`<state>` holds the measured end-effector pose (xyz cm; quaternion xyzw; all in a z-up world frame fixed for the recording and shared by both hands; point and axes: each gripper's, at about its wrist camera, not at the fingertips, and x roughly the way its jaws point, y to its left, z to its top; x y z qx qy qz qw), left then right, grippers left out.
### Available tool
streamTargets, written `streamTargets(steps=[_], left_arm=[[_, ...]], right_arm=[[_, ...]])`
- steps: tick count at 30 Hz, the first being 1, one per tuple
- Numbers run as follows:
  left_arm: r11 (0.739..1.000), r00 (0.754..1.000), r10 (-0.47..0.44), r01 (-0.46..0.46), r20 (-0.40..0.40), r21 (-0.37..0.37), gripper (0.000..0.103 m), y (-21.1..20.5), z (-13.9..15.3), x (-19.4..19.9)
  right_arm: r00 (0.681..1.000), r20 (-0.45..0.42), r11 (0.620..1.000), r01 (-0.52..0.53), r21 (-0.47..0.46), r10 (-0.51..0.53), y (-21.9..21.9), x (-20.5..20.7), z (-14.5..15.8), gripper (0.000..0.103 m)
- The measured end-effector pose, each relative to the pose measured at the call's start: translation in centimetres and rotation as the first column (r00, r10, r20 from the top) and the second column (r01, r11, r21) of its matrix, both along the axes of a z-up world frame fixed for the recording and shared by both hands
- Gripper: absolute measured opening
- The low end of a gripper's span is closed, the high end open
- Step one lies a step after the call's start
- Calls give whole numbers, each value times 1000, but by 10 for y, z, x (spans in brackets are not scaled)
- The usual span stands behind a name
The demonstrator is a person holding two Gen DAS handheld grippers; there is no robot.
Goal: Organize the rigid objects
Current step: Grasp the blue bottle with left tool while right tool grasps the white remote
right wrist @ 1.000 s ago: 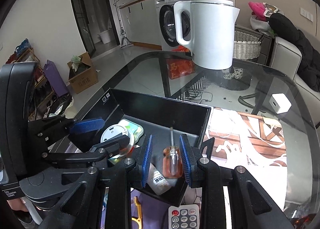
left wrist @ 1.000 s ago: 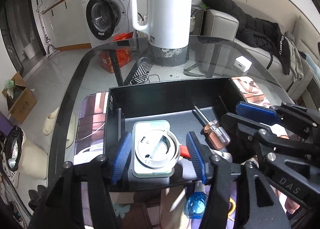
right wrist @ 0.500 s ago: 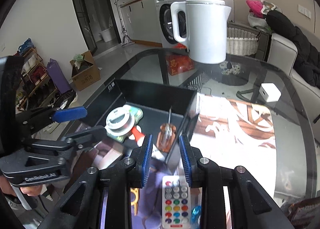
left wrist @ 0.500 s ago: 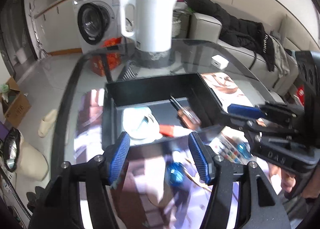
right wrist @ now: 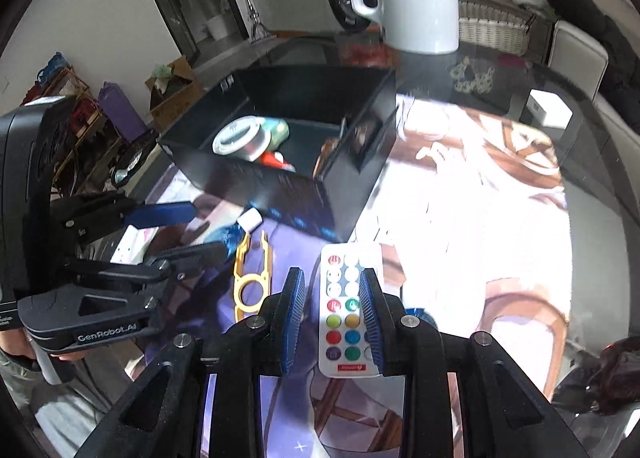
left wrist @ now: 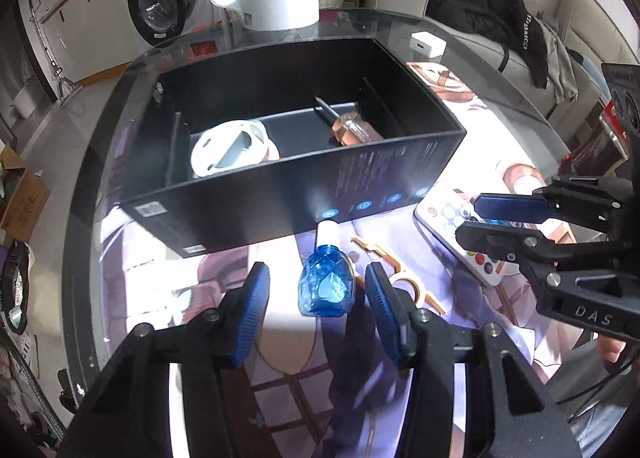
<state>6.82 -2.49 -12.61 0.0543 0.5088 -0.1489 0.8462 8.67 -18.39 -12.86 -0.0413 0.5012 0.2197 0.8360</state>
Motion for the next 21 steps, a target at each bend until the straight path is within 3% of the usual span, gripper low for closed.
streamTargets(steps=[6,9,11,13,21], left_arm=[[1000,998,7,-7,-55,-1,47,-6,-9,8],[1000,999,8,-7,-44,19,39,-7,-8,9],[1000,999,18,-17,-49,17,26,-3,-8,10],[1000,998,19,-18,-55,26,21,0,-8,8],[999,999,-4,6,-46,36,20,13,-9,-8]], right_arm=[[1000,-17,999,1,-35,-2,-3,1,-10,43],[1000,-28,999,-9,-45,8,-5,2,-14,48],[999,-33,998,-7,-64,5,-5,4,-18,48],[1000,-25,998,-13,-69,11,-4,4,-18,49],[997,9,988,-73,-134,75,17,-3,-21,48]])
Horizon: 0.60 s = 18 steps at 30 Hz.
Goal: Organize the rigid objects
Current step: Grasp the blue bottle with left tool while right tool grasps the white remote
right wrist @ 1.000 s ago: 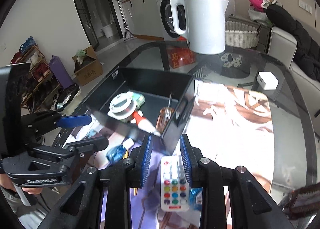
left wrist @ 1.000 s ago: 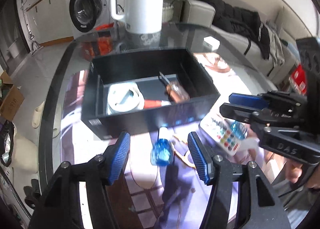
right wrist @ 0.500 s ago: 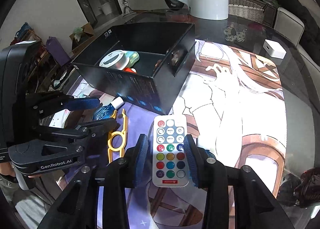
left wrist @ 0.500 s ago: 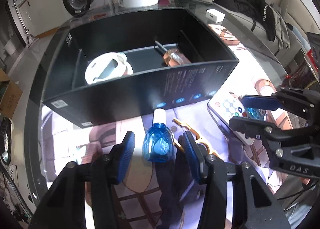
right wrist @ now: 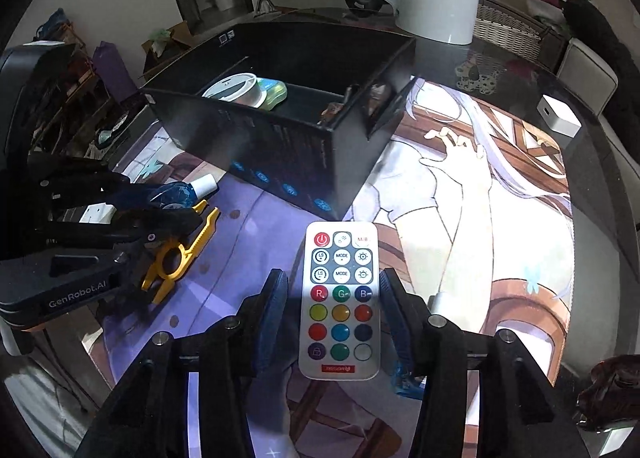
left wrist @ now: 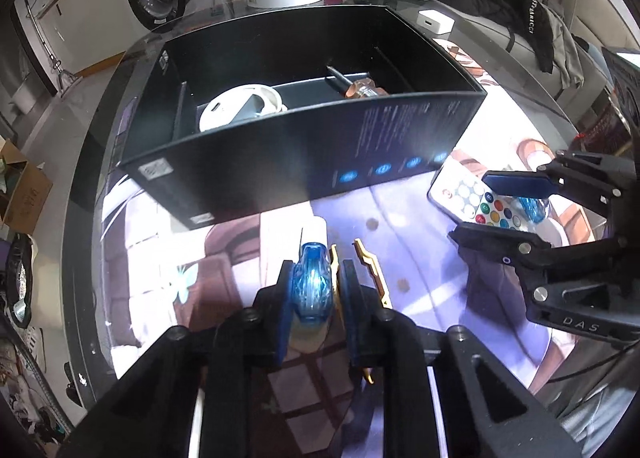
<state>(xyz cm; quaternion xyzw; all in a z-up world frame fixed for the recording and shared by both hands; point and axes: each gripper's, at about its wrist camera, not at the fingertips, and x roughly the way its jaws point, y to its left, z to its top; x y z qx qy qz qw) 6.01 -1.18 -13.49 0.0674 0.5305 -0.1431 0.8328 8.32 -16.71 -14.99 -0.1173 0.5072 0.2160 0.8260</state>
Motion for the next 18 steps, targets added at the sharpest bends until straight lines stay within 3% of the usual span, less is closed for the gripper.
streamTargets(steps=[3,5,9,10,12,13,14,16,18], left_arm=[[999,999,-33,33,9,-15,33,3,-1,-3],[998,998,-63,63,2,-30,51,2,-2,-5],[998,998,-67,67,8,-8,54,-1,-2,-6],[997,997,-76,76,2,-16,60,-1,-2,-6],[993,993,-121,121,-12,-11,83,-8,-5,-7],[990,990,-142,142,-27,17,100,-14,-10,-9],[991,991,-133,134,-34,28,98,-16,-12,-9],[998,998,-57,58,-22,9,84,-9,-7,-6],[998,998,-64,64,-25,8,81,-7,-6,-4]], right_arm=[[1000,0,1000,-30,-10,30,10,-5,-1,48],[999,4,999,-38,-21,39,15,-7,-2,48],[999,7,999,-37,-20,37,16,-8,-3,48],[999,7,999,-37,-18,38,17,-8,-4,48],[999,6,999,-38,-13,38,16,-9,-4,48],[999,7,999,-38,-10,38,15,-9,-3,48],[999,7,999,-39,-9,39,15,-9,-4,48],[999,7,999,-40,-9,40,14,-8,-4,48],[999,8,999,-42,-12,42,14,-8,-4,48]])
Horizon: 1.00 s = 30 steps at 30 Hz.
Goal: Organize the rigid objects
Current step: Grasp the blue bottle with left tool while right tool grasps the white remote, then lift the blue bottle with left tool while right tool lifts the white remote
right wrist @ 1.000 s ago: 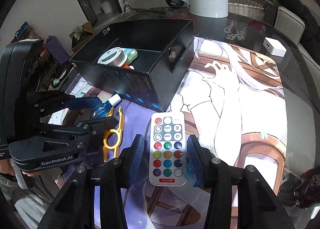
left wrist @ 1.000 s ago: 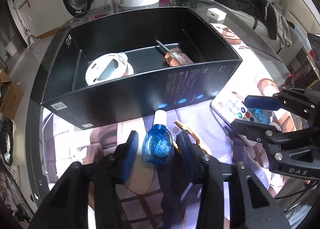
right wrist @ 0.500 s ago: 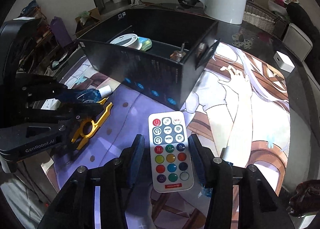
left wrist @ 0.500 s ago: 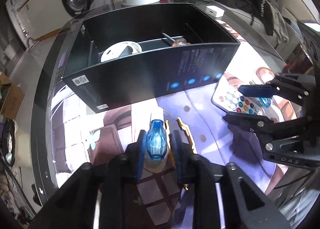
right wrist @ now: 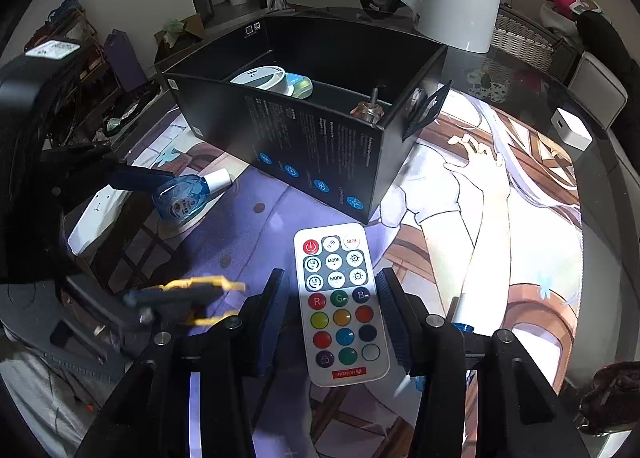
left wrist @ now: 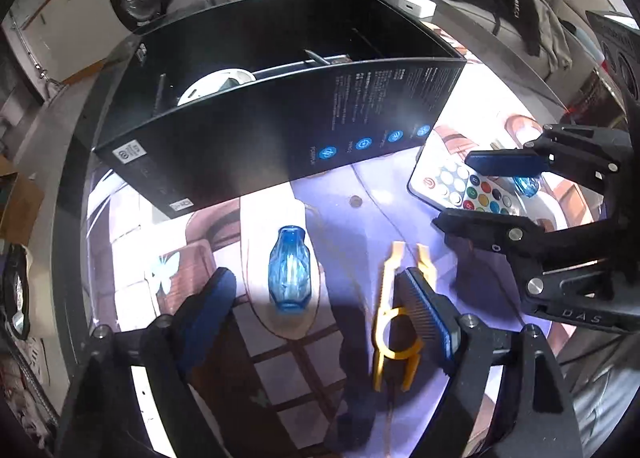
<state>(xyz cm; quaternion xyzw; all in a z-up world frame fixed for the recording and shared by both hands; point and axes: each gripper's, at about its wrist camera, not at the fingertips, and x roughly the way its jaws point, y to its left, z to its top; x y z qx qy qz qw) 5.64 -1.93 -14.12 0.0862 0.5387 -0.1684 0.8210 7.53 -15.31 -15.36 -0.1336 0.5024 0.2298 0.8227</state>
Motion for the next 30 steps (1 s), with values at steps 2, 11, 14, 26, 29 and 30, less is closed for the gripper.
streamTargets(steps=[2,11,14,26,29,30], left_arm=[[1000,1000,23,-23,16,-8,53,4,3,1],[999,999,29,-29,19,-15,17,4,6,14],[1000,999,19,-18,35,-20,16,3,11,10],[998,998,6,-2,60,-58,16,8,25,5],[999,1000,17,-16,22,-29,18,11,10,9],[999,1000,18,-18,17,-27,19,12,7,9]], right_arm=[[1000,2,1000,-5,0,5,0,-1,0,48],[1000,2,1000,-5,0,5,0,0,0,48],[1000,13,1000,-11,-28,12,3,-1,0,39],[999,30,999,-41,-27,42,15,-13,4,39],[998,28,998,-47,-29,48,17,-14,2,39],[999,24,998,-48,-32,49,18,-14,0,39]])
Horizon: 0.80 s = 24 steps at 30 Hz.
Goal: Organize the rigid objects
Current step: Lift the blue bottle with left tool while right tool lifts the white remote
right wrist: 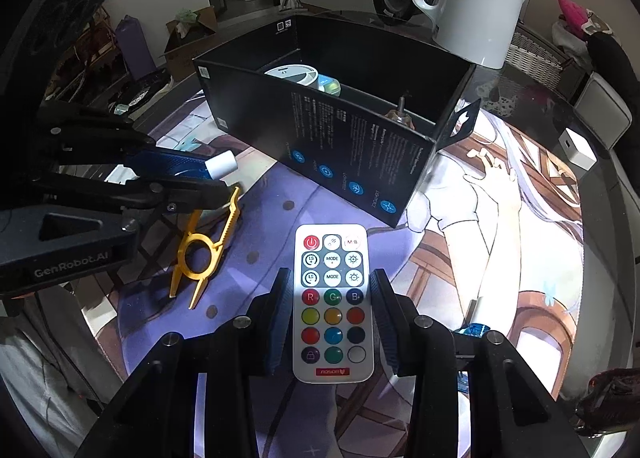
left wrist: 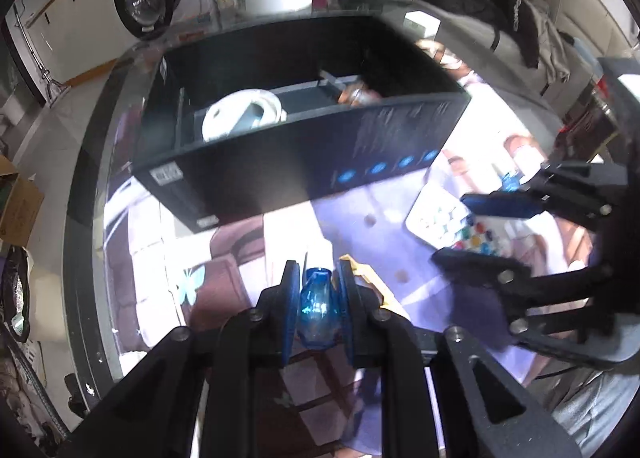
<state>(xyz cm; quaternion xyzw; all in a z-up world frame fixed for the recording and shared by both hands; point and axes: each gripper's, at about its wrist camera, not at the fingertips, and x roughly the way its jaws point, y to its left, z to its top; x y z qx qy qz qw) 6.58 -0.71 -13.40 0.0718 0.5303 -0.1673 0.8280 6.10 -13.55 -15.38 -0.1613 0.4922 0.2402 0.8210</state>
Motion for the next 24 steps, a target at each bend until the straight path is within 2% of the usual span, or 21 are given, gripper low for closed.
streamTargets(steps=[2,9,13,17,24], left_arm=[[1000,1000,15,-15,3,-10,24,6,1,0],[1000,1000,28,-28,4,-4,27,15,1,-5],[999,999,43,-43,15,-16,47,24,4,-7],[998,998,61,-60,30,-28,47,34,10,-9],[997,1000,25,-26,9,66,46,25,-7,-13]], right_arm=[[1000,-1,1000,0,0,0,0,0,-1,39],[1000,-5,1000,-7,4,7,1,2,-1,39],[1000,-5,1000,-10,3,10,3,0,0,39],[1000,-7,1000,-7,5,7,1,0,-1,39],[1000,-2,1000,-6,1,6,3,1,-1,39]])
